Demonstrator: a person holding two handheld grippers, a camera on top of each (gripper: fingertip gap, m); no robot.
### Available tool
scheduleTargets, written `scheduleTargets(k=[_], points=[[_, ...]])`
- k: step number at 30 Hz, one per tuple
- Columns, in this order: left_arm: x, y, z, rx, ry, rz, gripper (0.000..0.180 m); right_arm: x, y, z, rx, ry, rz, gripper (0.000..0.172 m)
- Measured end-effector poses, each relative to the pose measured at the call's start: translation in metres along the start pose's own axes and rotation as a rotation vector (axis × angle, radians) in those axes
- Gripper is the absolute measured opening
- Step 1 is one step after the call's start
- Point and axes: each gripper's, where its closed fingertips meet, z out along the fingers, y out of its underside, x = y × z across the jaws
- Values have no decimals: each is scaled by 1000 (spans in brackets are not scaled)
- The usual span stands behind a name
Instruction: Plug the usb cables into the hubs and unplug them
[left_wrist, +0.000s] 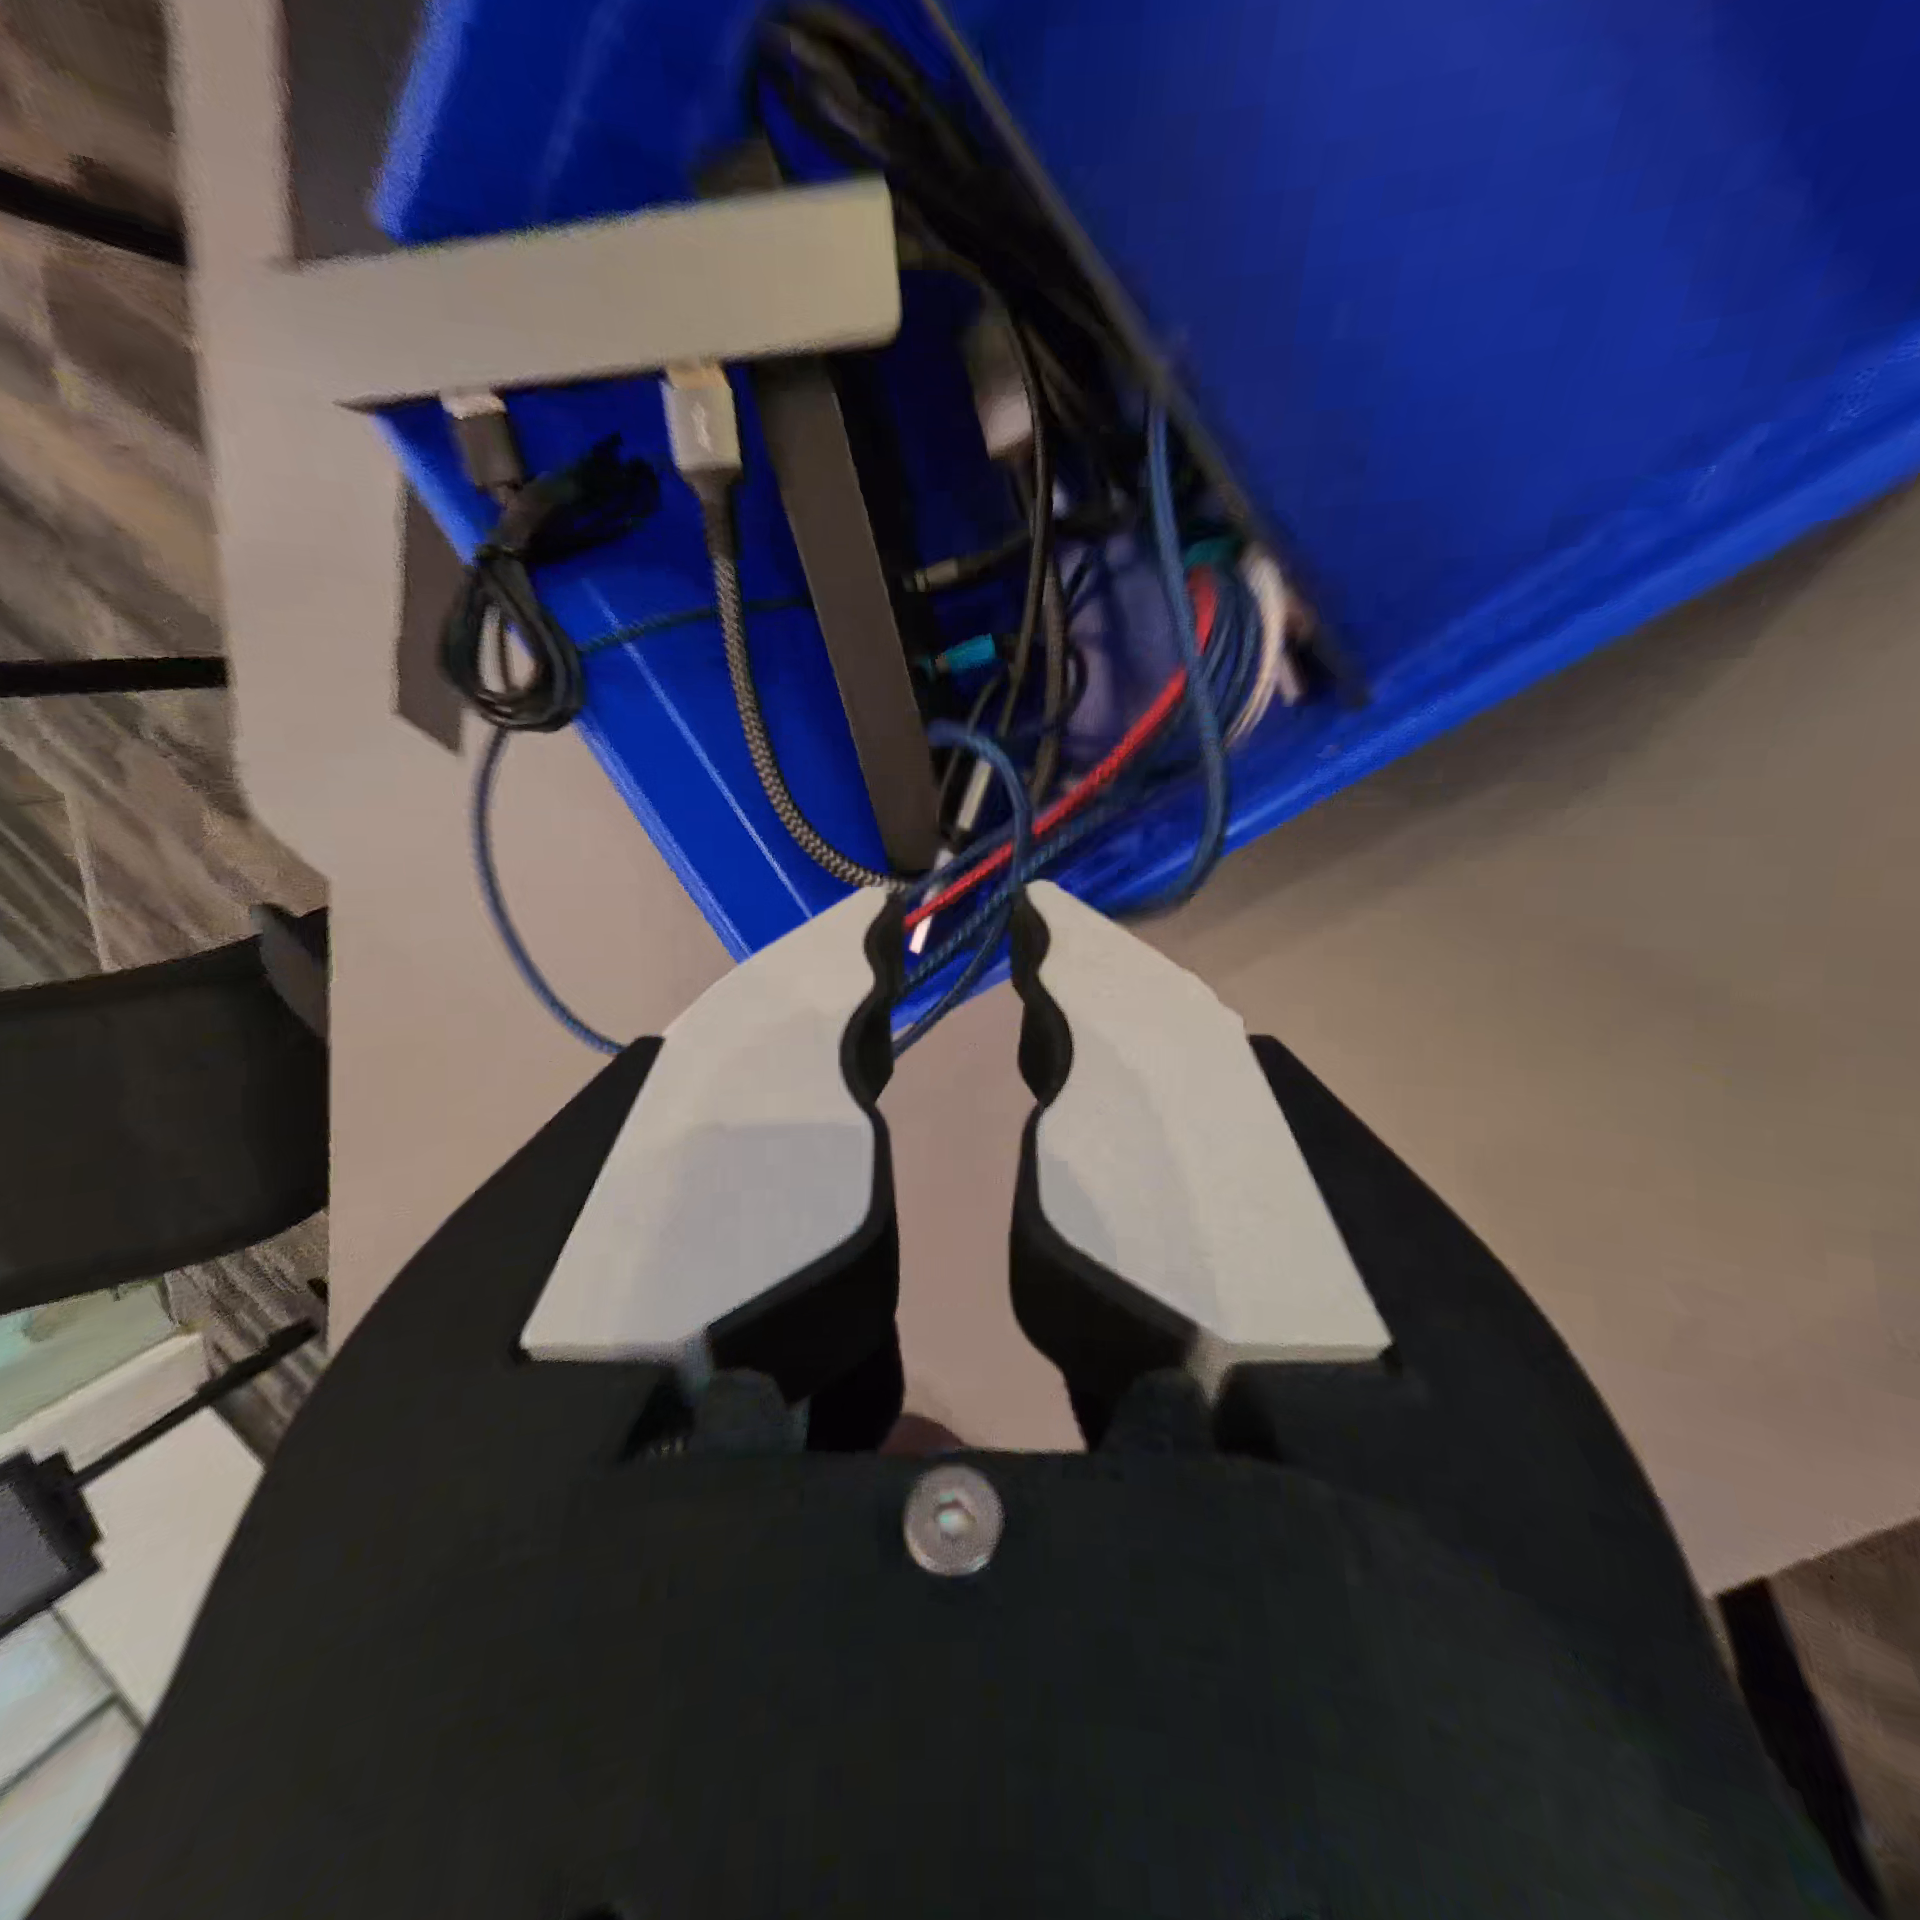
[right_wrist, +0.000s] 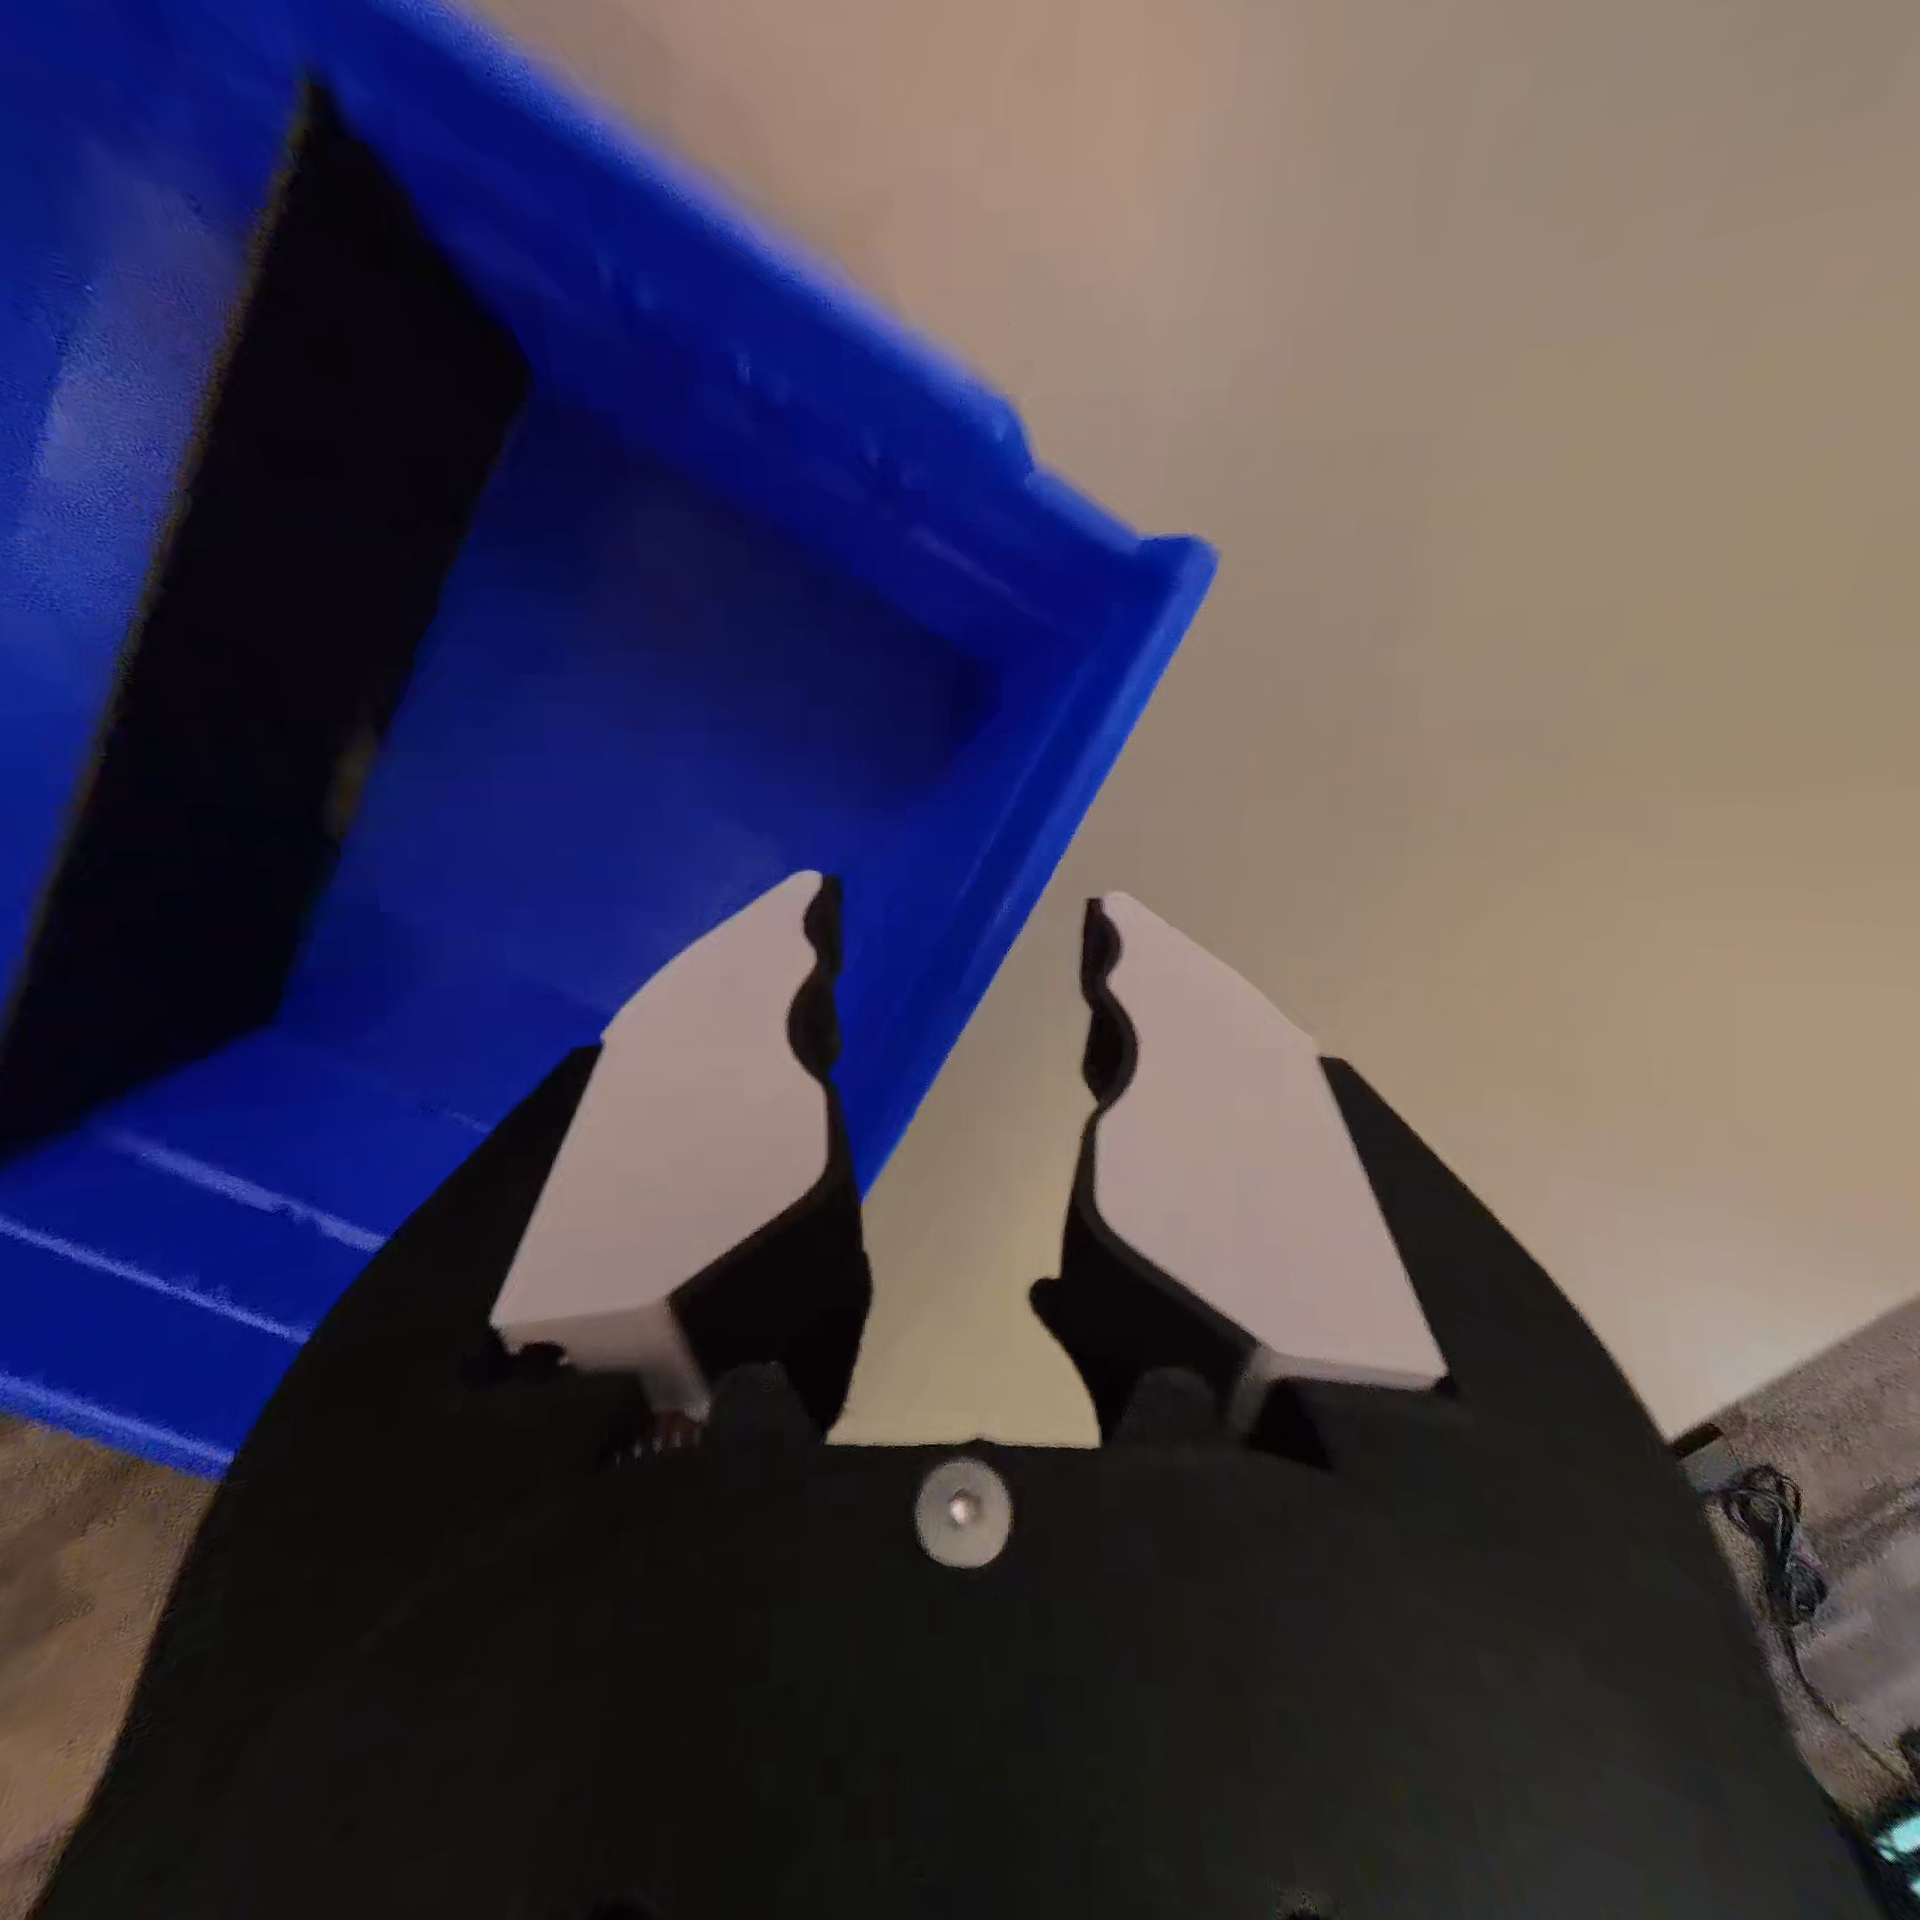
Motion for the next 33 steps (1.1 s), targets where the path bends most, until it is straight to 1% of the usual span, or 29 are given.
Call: scheduleTargets(k=[1,2,3,4,6,7,8,9,10,12,13,15,16,17,19,22,24,26,28,29,31,33], points=[[-1,-7,-12,29,-34,-33,25,4,-7,-9,34,54,2,52],[0,-17,-25,58,-73,-75,33,3,-16,-18,67,105,-6,56],[5,-31,-37,89,-102,-103,40,-9,-27,-27,102,118,-28,60],[13,-46,-49,121,-117,-109,46,-31,-42,-34,148,82,-60,62],[37,-89,-65,225,-119,-121,53,-99,-73,-42,241,-87,-140,58],[55,-114,-68,285,-77,-135,52,-135,-84,-41,258,-181,-182,56],[74,-136,-64,319,-29,-141,51,-166,-91,-37,249,-246,-225,56],[90,-154,-54,319,1,-134,52,-192,-97,-29,233,-281,-263,55],[102,-165,-38,283,7,-120,52,-214,-100,-18,213,-308,-292,54],[114,-173,2,158,2,-107,53,-246,-95,12,108,-329,-351,59],[119,-172,21,103,33,-112,55,-253,-91,28,55,-304,-387,62],[127,-168,49,35,107,-129,53,-262,-77,53,-53,-285,-440,54],[129,-161,59,-28,128,-121,51,-263,-71,62,-94,-286,-443,55],[128,-155,63,-72,136,-112,50,-264,-68,70,-112,-285,-435,55],[137,-156,62,-72,199,-91,30,-266,-64,78,-132,-305,-410,57],[140,-152,63,-105,158,-1,30,-263,-58,76,-165,-301,-428,53],[140,-143,61,-133,176,24,29,-256,-49,74,-210,-282,-456,51],[139,-122,57,-195,180,94,29,-242,-35,70,-250,-257,-475,47],[134,-87,51,-304,171,175,28,-224,-15,65,-301,-239,-474,40],[130,-67,48,-346,154,260,28,-214,-6,63,-315,-234,-466,37],[121,-28,44,-421,133,268,25,-190,15,58,-343,-216,-461,33],[109,12,42,-468,113,295,23,-159,36,53,-393,-154,-449,28]])
